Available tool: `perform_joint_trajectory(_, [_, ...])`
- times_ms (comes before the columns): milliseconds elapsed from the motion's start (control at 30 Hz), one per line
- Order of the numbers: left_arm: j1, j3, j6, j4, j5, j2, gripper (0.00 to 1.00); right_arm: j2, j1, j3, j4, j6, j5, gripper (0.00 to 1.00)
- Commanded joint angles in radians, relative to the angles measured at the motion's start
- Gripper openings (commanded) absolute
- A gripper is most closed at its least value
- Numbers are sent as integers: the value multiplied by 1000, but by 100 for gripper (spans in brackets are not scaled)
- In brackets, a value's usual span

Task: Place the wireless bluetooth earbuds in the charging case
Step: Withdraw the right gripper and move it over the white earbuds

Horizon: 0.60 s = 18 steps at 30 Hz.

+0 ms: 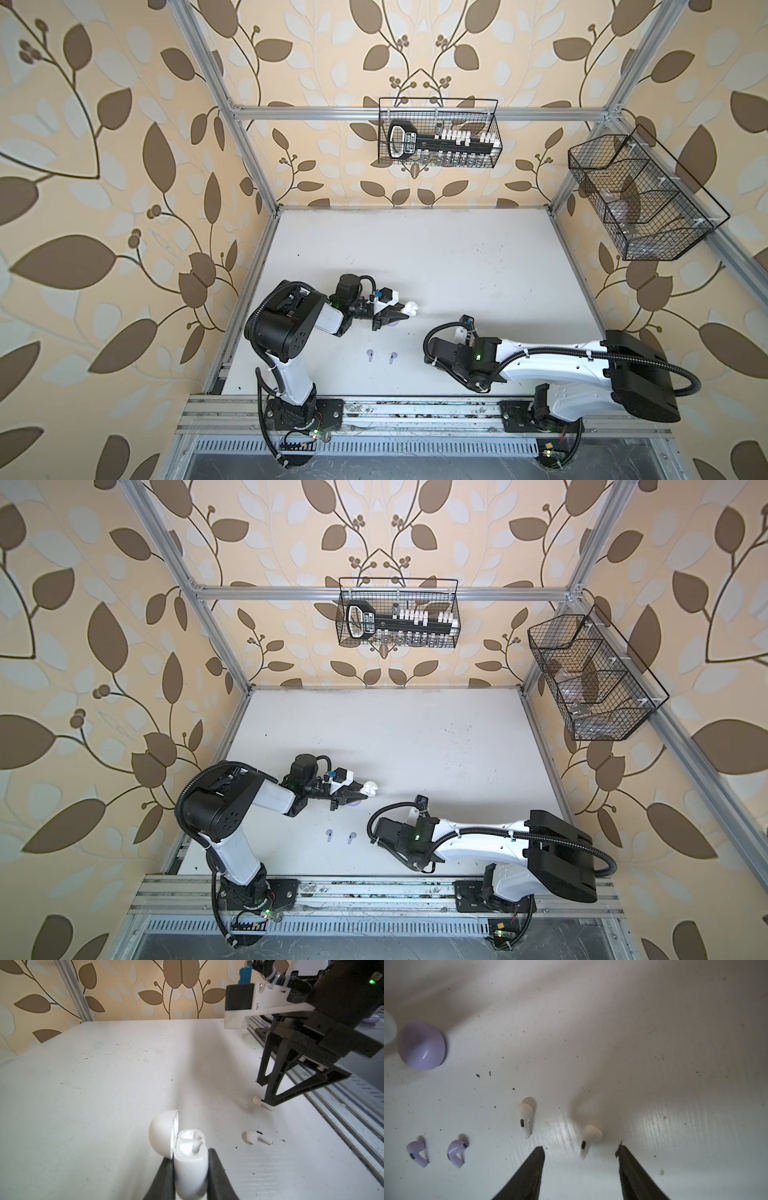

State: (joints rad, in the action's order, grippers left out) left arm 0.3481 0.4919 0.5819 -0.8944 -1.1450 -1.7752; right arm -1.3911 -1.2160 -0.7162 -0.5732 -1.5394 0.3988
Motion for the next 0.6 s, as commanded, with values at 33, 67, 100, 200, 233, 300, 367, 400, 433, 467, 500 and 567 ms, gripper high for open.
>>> perform_joint_trajectory(33, [9,-6,24,-38,-16,39,0,-21,9,13,-2,-45,-10,53])
perform_joint_trajectory(67, [9,-7,23,-38,-16,39,0,-25,9,11,-2,-46,-9,53])
perform_joint_trajectory(100, [9,-6,23,-38,-16,39,0,-28,10,11,-2,-46,-11,51])
perform_joint_trajectory(200, [9,-6,22,-37,-16,39,0,-43,12,8,-1,-44,-15,48])
perform_joint_trajectory(233, [9,-6,23,-36,-15,39,0,-47,12,8,1,-41,-17,48])
perform_joint_trajectory(300, [9,-6,22,-37,-16,39,0,-60,12,5,5,-35,-21,48])
perform_joint_trajectory(367, [9,-6,23,-37,-16,39,0,-71,15,0,4,-31,-20,47])
perform_joint_trajectory(400, [9,-6,23,-37,-16,39,0,-75,17,0,2,-27,-20,47])
perform_joint_trajectory(433, [9,-6,23,-36,-16,39,0,-79,18,-2,3,-23,-23,47])
perform_joint_trajectory(467, [9,-6,22,-37,-15,39,0,-84,19,-3,4,-19,-23,47])
perform_joint_trajectory(500, [9,-7,22,-37,-15,39,0,-86,22,-4,4,-13,-23,47])
perform_joint_trajectory(567, [9,-6,22,-36,-15,39,0,-98,24,-11,7,-1,-27,46])
